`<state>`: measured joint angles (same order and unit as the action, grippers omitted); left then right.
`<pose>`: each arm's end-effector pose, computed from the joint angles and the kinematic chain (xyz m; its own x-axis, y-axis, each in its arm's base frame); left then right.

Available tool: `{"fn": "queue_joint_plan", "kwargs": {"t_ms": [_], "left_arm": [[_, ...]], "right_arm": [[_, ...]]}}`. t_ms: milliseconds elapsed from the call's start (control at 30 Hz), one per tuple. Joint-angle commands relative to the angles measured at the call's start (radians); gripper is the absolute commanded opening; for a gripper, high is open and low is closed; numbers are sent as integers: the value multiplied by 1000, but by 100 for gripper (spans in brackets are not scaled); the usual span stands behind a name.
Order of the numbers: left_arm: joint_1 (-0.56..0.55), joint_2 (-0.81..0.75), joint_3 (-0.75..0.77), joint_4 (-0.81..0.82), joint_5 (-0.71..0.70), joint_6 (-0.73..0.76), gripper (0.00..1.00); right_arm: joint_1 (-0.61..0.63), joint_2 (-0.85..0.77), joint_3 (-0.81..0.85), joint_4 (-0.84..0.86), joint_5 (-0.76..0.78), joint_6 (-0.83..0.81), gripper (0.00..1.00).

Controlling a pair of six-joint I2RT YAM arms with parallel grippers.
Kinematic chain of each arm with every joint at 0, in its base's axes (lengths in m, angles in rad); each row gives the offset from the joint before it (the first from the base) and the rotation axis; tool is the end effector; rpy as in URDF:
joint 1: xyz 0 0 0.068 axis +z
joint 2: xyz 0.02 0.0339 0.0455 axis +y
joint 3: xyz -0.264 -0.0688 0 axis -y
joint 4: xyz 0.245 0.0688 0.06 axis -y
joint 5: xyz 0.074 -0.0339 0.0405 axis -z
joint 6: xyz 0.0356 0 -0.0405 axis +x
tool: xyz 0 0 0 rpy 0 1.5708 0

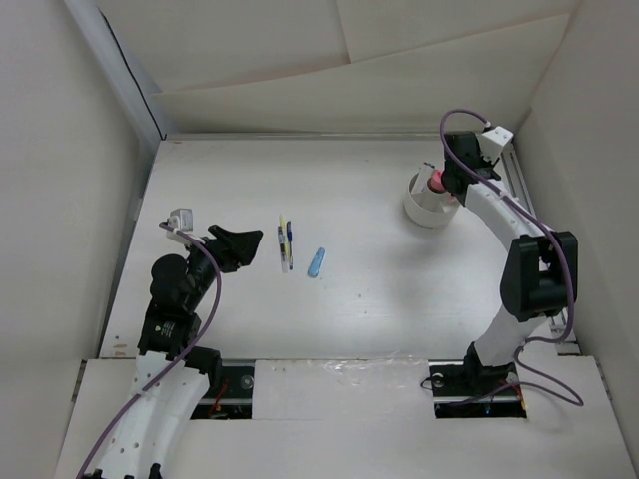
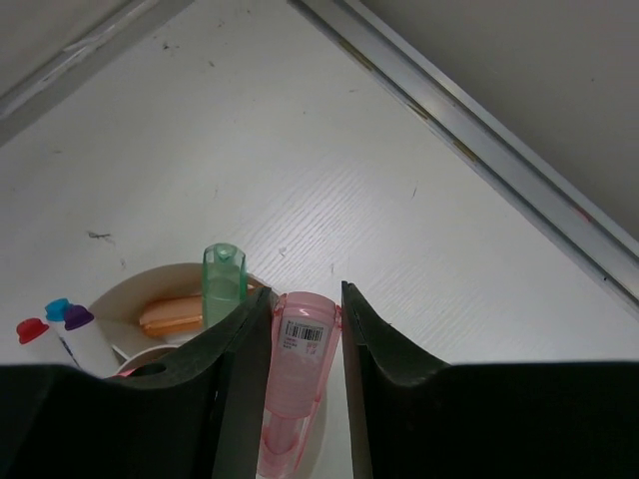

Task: Sort the stationery into containers
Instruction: Place the stationery in the storage box.

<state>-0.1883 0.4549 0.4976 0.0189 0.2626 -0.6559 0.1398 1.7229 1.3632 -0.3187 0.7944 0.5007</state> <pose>0.1292 -0.0340 0.3066 -0.2176 -0.5581 -0.8007 0.3818 0.7063 -0.5961 0.3872 0.0288 0.2823 -0.3280 0.2935 -0.8979 0.6952 0.7186 -0.0190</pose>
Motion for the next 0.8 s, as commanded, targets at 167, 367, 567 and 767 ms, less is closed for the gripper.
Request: {"fn": "queue_joint_plan", "kwargs": {"t_ms": [167, 367, 567, 767], "left_arm": [[-2, -2, -7, 55, 18, -2, 66], [-2, -2, -7, 55, 18, -2, 66], [-2, -2, -7, 55, 9, -2, 66], [-2, -2, -7, 55, 9, -2, 66]], "right_arm": [[30, 41, 39, 66, 101, 16, 2], [58, 76, 73, 47, 155, 16, 4], [58, 86, 82, 29, 164, 25, 5], [58, 95, 82, -6, 164, 47, 13]]}}
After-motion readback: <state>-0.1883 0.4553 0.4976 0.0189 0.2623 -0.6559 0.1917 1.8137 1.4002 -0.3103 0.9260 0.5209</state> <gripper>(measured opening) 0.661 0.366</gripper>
